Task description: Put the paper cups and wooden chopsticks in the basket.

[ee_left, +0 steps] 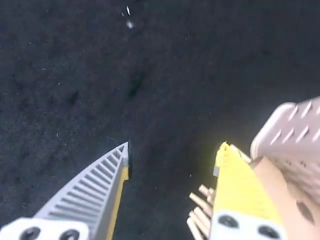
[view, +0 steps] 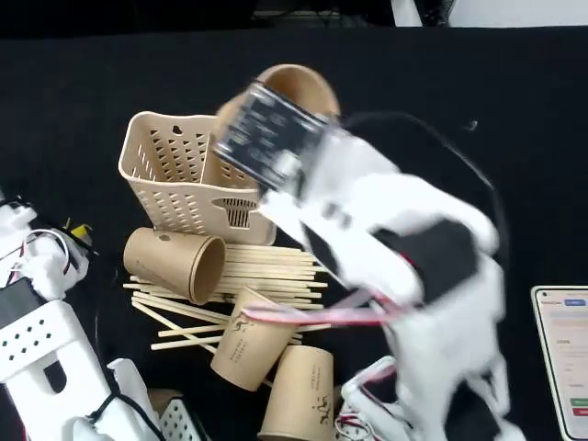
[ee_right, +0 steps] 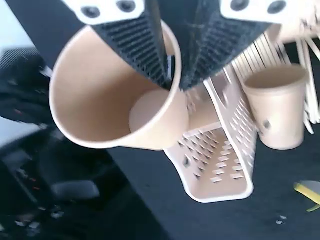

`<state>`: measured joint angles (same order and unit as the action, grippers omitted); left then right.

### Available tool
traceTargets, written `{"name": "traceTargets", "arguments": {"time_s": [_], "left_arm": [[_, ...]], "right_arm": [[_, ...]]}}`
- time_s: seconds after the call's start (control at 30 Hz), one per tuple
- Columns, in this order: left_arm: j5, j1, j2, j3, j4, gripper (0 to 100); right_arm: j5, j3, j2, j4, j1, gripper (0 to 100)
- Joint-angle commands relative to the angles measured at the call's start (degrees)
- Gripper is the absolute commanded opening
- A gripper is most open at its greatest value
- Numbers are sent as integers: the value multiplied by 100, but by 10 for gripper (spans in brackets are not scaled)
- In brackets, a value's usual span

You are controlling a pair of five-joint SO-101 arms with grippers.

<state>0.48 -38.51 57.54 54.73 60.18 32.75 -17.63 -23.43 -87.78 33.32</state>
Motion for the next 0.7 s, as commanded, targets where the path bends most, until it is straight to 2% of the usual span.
{"name": "traceTargets", "arguments": {"time_s": [0.0, 0.23, 0.4, 0.67], "left_arm": [[360, -57, 88, 75, -264, 278], [352, -57, 88, 84, -255, 278], [352, -57, 88, 84, -255, 278], [352, -66, 88, 84, -255, 278]], "right_arm": [[-18, -629, 971, 97, 114, 11], [527, -1956, 2062, -1064, 62, 25], [237, -2668, 2255, -1310, 62, 185], [-70, -3055, 2264, -1301, 70, 194]]}}
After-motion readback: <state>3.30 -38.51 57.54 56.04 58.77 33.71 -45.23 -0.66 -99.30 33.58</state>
